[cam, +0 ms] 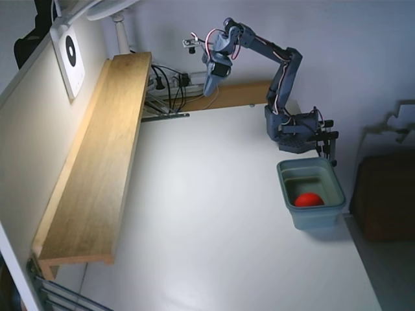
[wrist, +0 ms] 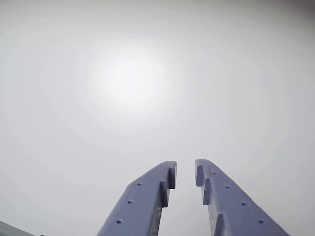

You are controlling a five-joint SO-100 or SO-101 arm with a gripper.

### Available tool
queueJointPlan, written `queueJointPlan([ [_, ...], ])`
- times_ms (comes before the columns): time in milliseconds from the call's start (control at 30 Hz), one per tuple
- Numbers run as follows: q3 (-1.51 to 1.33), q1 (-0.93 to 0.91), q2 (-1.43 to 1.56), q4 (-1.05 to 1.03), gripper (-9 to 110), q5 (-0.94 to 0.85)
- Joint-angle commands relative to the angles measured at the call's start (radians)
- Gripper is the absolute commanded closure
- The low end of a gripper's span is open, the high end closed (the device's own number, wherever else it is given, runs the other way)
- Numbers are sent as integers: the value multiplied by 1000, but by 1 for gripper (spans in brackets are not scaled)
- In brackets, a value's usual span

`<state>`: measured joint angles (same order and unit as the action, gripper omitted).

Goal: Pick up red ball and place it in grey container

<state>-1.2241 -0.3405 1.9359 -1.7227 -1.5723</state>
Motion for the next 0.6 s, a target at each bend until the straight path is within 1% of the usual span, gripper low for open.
queueJointPlan([
  [0, -30, -62, 71, -22, 101, 2],
  [300, -85, -159, 131, -22, 104, 2],
  [567, -98, -183, 145, -23, 104, 2],
])
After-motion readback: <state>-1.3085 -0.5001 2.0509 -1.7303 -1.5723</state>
